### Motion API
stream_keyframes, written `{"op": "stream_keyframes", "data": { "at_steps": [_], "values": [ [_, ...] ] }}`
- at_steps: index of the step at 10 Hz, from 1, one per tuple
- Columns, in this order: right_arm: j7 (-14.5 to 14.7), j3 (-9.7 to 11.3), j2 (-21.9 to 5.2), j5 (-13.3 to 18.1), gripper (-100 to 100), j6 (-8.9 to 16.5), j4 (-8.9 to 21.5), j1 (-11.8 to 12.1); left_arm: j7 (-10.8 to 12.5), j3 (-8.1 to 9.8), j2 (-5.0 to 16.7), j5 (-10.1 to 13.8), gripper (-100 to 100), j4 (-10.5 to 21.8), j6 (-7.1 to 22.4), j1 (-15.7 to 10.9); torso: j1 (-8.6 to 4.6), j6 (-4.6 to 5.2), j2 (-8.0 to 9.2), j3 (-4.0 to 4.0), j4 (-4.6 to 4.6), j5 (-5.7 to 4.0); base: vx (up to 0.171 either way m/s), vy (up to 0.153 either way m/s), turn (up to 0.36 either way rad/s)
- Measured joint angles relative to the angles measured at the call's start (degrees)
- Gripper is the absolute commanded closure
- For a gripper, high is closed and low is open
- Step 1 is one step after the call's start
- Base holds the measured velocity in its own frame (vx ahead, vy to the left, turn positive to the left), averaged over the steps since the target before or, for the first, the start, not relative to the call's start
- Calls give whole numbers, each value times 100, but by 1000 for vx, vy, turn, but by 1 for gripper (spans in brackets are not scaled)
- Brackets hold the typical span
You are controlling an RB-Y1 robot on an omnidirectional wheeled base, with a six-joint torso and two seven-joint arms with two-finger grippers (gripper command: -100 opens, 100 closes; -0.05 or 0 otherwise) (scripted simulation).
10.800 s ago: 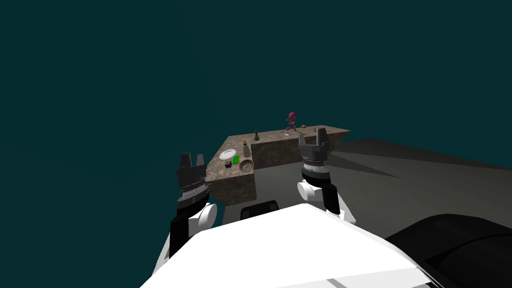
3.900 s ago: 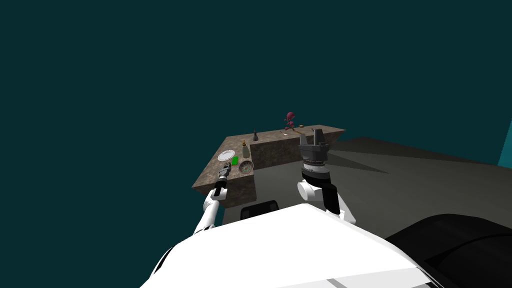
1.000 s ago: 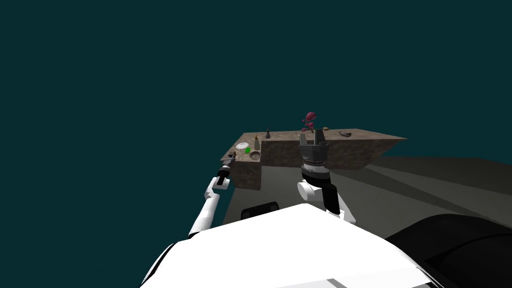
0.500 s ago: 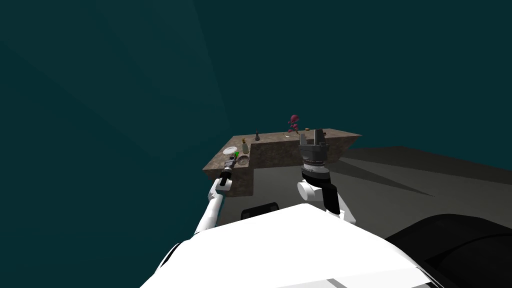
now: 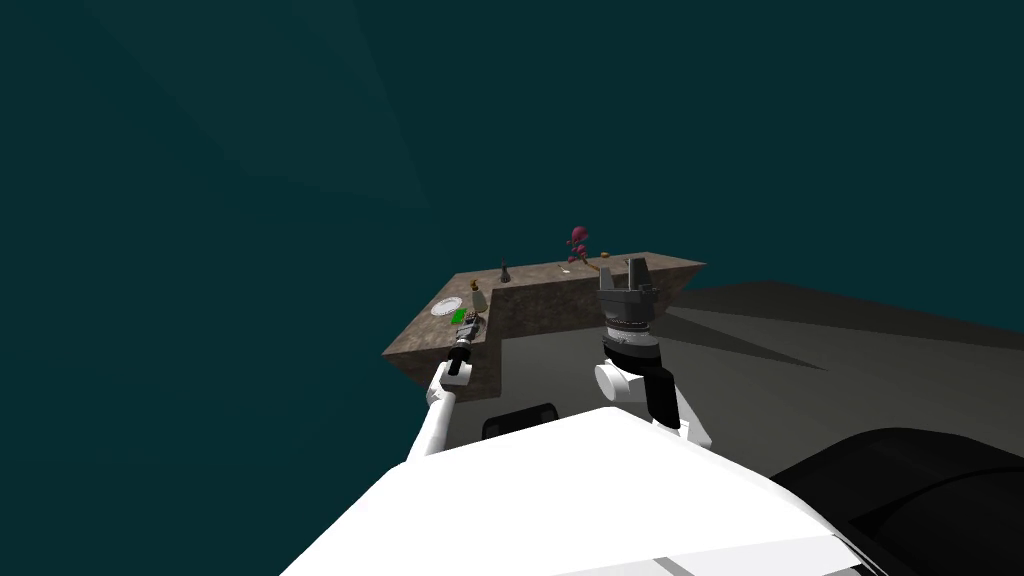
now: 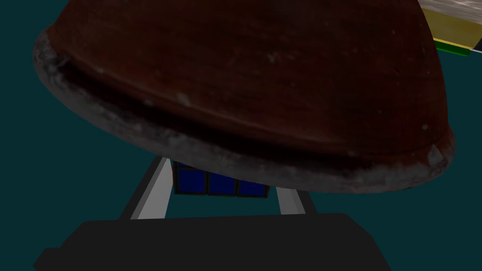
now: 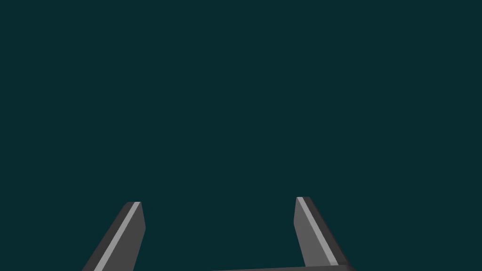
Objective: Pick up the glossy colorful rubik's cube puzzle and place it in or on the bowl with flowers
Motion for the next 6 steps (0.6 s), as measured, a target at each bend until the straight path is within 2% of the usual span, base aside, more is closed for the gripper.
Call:
{"op": "stream_keyframes", "data": {
  "at_steps": [4,5,6],
  "values": [
    [0,0,0,0,0,0,0,0,1,-1,1,0,-100,-1,0,-1,10,-1,11,7,3,2,0,0,0],
    [0,0,0,0,0,0,0,0,1,-1,0,0,0,-1,0,-1,10,-1,11,7,3,2,0,0,0],
    [0,0,0,0,0,0,0,0,1,-1,0,0,-100,-1,0,-1,10,-1,11,7,3,2,-36,5,-19]
  ]
}}
